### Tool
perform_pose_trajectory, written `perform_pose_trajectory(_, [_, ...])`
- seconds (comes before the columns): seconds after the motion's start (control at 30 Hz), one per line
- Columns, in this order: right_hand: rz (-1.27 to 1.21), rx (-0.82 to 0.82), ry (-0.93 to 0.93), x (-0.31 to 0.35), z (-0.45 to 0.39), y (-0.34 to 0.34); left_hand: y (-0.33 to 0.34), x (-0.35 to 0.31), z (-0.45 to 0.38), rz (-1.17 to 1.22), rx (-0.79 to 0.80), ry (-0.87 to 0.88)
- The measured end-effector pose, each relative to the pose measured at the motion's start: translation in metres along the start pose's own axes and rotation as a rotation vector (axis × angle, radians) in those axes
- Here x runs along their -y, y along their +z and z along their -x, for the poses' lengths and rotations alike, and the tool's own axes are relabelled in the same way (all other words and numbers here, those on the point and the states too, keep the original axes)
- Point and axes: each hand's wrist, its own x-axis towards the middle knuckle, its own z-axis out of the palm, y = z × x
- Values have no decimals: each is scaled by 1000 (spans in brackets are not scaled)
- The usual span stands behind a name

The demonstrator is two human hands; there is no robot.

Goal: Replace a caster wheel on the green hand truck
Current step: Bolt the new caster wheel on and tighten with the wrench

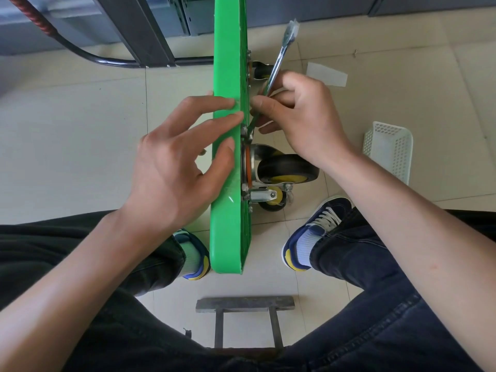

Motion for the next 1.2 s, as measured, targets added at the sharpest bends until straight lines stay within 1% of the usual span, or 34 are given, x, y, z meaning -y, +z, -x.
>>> perform_pose_trajectory(0.23, [103, 4, -16, 3, -4, 4, 0, 0, -1, -7, -3, 0])
perform_pose_trajectory(0.33, [115, -10, 18, 1, -8, 5, 0, 0, -1, -2, -3, -2])
perform_pose_trajectory(0.5, [42, -4, 149, -7, -15, 12, 0, -1, -1, 2, -5, 3])
perform_pose_trajectory(0.67, [67, 58, 196, -7, -25, 15, 0, 0, 0, 1, -10, -3])
perform_pose_trajectory(0.83, [37, 78, 251, -6, -28, 15, -1, 0, 0, 3, -7, -1])
perform_pose_trajectory(1.13, [-68, 182, 475, -15, -37, 12, 0, 1, 0, -1, -8, -1])
perform_pose_trajectory(1.2, [-85, 196, 552, -18, -40, 13, 0, 1, 1, -1, -7, 0])
